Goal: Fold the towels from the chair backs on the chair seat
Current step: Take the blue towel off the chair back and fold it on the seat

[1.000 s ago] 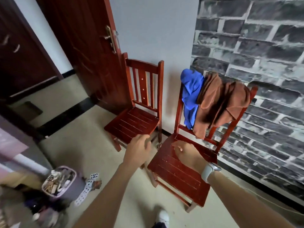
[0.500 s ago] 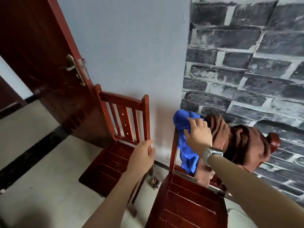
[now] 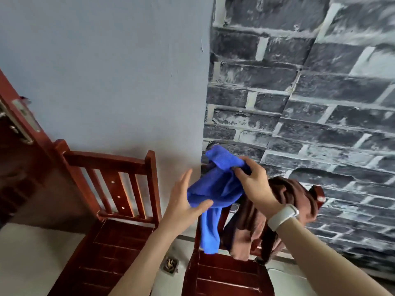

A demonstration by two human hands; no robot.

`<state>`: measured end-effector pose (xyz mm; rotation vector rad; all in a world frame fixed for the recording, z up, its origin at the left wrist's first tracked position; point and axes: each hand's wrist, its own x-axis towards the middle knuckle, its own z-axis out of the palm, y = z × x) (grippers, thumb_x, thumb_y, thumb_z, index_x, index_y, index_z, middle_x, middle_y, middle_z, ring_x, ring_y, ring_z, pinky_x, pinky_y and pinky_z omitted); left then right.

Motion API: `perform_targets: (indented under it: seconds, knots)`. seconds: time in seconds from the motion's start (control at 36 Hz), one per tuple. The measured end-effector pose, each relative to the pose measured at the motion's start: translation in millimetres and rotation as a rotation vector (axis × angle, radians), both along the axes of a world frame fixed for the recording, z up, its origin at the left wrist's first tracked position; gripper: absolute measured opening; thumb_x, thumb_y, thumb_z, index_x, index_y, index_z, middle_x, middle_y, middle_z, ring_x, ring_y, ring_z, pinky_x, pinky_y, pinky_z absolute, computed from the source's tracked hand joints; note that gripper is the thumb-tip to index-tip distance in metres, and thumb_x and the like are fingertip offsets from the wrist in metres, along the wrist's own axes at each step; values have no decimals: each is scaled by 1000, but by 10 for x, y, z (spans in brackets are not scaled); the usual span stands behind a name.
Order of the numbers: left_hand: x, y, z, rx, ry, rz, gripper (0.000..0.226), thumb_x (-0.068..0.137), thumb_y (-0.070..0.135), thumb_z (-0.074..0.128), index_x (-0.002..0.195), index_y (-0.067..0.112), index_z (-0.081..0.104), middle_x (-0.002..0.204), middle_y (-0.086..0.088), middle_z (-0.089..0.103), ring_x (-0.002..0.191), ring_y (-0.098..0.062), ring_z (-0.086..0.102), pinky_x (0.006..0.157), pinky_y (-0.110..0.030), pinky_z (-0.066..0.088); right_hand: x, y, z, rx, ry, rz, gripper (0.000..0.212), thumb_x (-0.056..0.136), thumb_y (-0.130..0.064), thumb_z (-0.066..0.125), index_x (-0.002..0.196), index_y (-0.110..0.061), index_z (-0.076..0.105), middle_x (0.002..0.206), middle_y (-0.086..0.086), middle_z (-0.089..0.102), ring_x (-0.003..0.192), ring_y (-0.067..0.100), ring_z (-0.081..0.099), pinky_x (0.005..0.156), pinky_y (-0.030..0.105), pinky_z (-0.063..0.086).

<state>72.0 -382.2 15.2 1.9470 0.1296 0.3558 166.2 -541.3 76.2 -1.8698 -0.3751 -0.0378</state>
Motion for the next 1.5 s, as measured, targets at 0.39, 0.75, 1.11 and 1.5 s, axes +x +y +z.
perform_targets:
  seconds: [0.39, 0.75, 1.11, 1.5]
  knots:
    - [-158, -536, 352, 29, 30, -287, 7, 74, 34, 55, 69, 30, 58, 64, 16, 59, 63, 1, 50, 64, -20, 39, -536, -1086, -73, -486, 423, -47, 44, 91, -24, 55, 49, -13, 48, 53, 3, 42, 54, 9, 38, 49, 18, 30]
    - [-455, -1196, 674, 92, 49, -593, 14, 78, 23, 53, 81, 14, 64, 75, -4, 64, 68, 1, 50, 67, -14, 38, -1759, -1428, -641, 214, 554, 299, 55, 82, -2, 63, 130, -16, 41, 118, -5, 59, 105, 0, 58, 88, 21, 48]
    - [-809, -1507, 142, -386, 479, -385, 17, 88, 19, 59, 102, 11, 65, 100, -6, 71, 99, -24, 65, 86, -36, 50, -1473, -1551, -293, 312, 323, -295, 18, 86, -19, 62, 80, -3, 60, 68, 7, 58, 66, 14, 55, 54, 24, 43]
    - [-455, -1411, 242, 129, 292, -96, 35, 93, 23, 48, 69, -2, 50, 71, -26, 53, 72, -38, 52, 62, -31, 29, -1846, -1750, -780, 24, 422, -231, 16, 88, -16, 58, 76, -5, 55, 68, -2, 50, 65, 8, 43, 58, 20, 38]
